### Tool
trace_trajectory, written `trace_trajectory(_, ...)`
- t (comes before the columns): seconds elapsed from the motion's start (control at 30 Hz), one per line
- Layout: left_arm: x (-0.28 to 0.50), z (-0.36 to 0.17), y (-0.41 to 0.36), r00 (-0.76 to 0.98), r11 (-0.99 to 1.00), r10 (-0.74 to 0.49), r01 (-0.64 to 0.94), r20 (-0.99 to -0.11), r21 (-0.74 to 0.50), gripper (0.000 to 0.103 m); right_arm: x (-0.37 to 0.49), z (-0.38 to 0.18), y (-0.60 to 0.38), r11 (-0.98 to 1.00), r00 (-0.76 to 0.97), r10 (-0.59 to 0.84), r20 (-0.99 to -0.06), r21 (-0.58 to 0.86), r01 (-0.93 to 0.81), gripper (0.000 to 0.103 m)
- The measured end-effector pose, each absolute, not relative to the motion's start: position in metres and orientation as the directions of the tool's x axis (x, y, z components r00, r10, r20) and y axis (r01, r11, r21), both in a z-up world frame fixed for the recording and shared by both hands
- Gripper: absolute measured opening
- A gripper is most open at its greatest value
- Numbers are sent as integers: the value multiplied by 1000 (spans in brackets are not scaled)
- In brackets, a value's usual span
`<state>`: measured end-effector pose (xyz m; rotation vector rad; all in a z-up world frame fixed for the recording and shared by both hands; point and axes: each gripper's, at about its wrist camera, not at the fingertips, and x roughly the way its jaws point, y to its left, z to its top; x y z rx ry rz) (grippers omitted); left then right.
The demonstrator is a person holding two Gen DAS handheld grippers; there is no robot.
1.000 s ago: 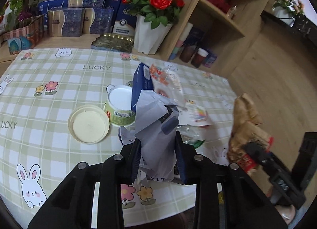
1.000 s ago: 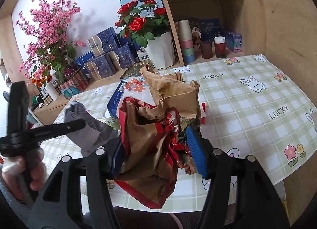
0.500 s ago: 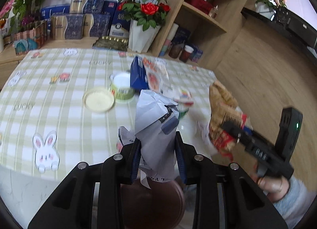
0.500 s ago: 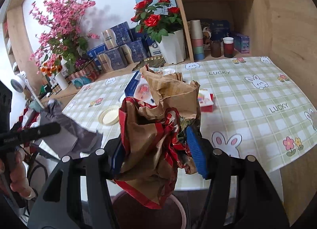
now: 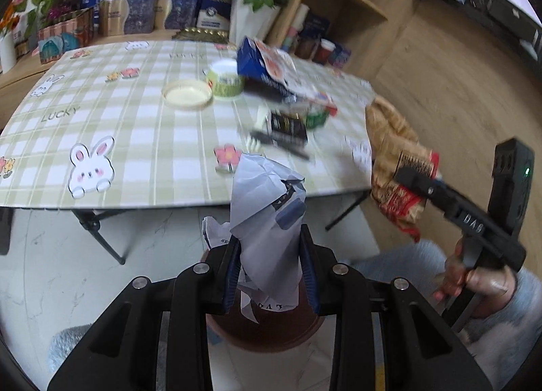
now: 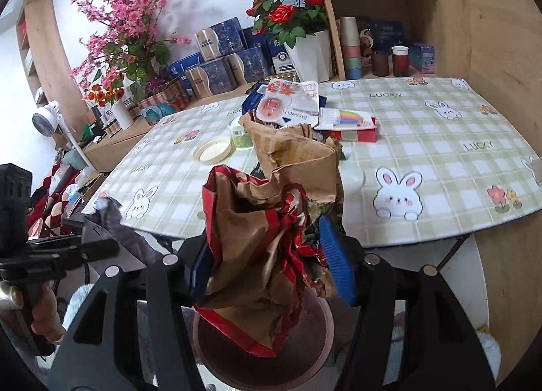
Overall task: Collect trash
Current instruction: 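Carry both held bags down over the brown bin on the floor, then open the left tool to drop the plastic bag while the right tool drops the paper bag into the bin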
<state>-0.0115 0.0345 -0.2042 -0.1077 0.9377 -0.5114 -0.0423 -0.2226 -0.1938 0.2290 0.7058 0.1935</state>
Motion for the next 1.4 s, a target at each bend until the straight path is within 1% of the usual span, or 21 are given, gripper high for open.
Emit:
trace_trajectory(0.17,-24,-235,18,429,862,-473,407,-770,-303,32,-67,-219,-224,951,725,257,-639,300,-73,60)
trace_trajectory(0.3,-28,-259,-4,412,868,-427,437,-805,-237,32,-79,-233,-227,951,695,251,-674,305,-47,60)
trace_trajectory(0.4,-27,-279,-16,378,864,-421,444,-825,-237,32,-84,-236,-230,949,690,250,-679,313,-35,60)
trace_trajectory(0.5,-21,-301,-21,354,872,-405,427,-843,-240,32,-84,-238,-233,947,689,248,-682,321,-23,60)
trace_trajectory(0.63,-5,-338,-21,306,882,-414,369,-857,-295,32,-79,-243,-235,945,674,245,-697,326,-7,60)
trace_trajectory(0.73,5,-365,-18,255,896,-382,337,-888,-288,32,-78,-245,-235,948,664,240,-708,319,-2,60)
trace_trajectory(0.8,9,-374,-13,228,901,-382,307,-896,-306,33,-77,-246,-234,950,659,235,-714,312,-2,60)
trace_trajectory(0.83,12,-378,-9,216,903,-389,283,-895,-324,35,-77,-247,-234,951,657,235,-717,310,-2,60)
trace_trajectory(0.9,15,-380,-3,216,909,-387,254,-896,-331,44,-75,-250,-232,952,647,232,-726,306,2,60)
trace_trajectory(0.97,17,-376,3,227,898,-423,233,-877,-372,72,-73,-253,-231,951,639,231,-733,308,9,61)
trace_trajectory(1.07,13,-356,11,292,882,-467,219,-835,-417,80,-69,-256,-228,952,634,233,-737,306,7,61)
trace_trajectory(1.13,8,-334,20,361,885,-465,220,-808,-410,83,-68,-257,-225,954,633,234,-738,299,-4,61)
trace_trajectory(1.23,-2,-299,35,510,915,-404,231,-760,-332,93,-65,-264,-221,954,617,246,-748,301,-16,62)
trace_trajectory(1.33,-8,-271,45,610,940,-340,230,-716,-250,97,-61,-273,-215,950,594,266,-759,313,-26,62)
trace_trajectory(1.4,-11,-262,49,654,956,-291,230,-698,-184,97,-58,-278,-209,946,582,284,-762,320,-43,63)
